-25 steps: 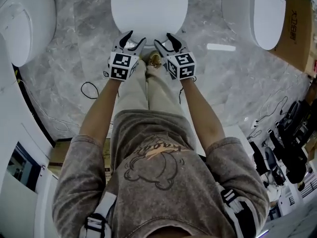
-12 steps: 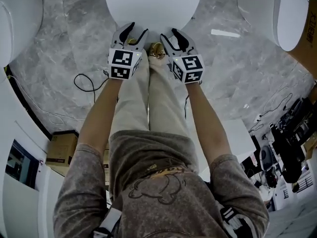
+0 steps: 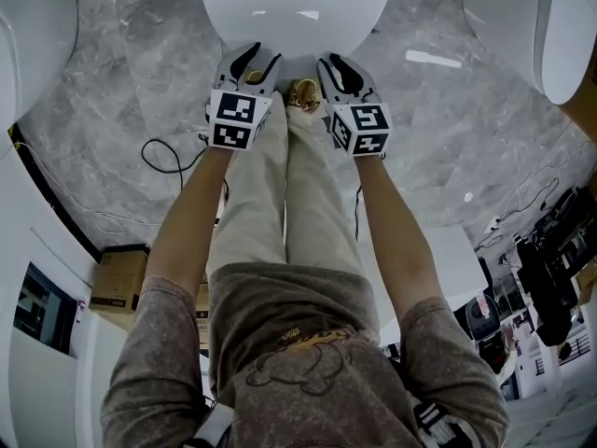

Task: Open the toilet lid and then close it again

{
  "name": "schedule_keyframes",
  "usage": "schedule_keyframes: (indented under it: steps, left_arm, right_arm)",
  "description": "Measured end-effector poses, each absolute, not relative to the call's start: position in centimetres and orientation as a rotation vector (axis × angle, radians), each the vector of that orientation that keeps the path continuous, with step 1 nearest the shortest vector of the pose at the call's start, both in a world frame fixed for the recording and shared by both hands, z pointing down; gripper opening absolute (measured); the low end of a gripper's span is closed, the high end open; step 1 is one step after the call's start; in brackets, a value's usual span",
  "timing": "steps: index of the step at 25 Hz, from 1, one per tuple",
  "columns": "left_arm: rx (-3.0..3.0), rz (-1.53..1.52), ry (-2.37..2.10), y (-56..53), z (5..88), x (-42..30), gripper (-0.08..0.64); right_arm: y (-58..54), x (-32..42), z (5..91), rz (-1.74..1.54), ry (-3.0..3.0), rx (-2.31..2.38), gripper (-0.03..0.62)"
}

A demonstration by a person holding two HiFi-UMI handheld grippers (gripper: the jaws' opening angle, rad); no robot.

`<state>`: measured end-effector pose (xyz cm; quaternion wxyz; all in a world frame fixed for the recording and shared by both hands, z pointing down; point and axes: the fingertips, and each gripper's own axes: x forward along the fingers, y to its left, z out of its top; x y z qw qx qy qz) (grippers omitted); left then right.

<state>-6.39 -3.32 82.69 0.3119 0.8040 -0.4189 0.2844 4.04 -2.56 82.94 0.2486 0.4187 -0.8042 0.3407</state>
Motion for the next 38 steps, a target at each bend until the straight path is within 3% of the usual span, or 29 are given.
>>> schedule_keyframes:
  steps: [8, 19, 24, 35, 38]
  left_arm:
    - [2.105, 0.622, -1.167, -7.6, 74.4, -6.9, 0.175]
    - [2.304, 0.421, -1.276, -10.3, 44.7, -6.7, 0.175]
    - [2.392, 0.356, -1.266, -8.1, 35.6, -6.2, 0.175]
    - [2.456, 0.206, -1.362, -3.1, 28.6, -8.8, 0.173]
    - [2.470, 0.171, -1.411, -2.9, 28.5, -9.8, 0.111]
  right_arm:
    - [-6.1, 4.2, 76.3, 0.946, -2.207, 1.192, 0.114]
    - [-8.8, 4.3, 47.4, 0.733, -2.497, 1.198, 0.112]
    - [-7.4, 6.1, 38.0, 0.603, -2.588, 1.227, 0.112]
    - [-2.9, 8.9, 29.7, 0.401, -2.690, 1.404, 0.091]
    - [-2.7, 8.8, 29.5, 0.355, -2.707, 1.432, 0.065]
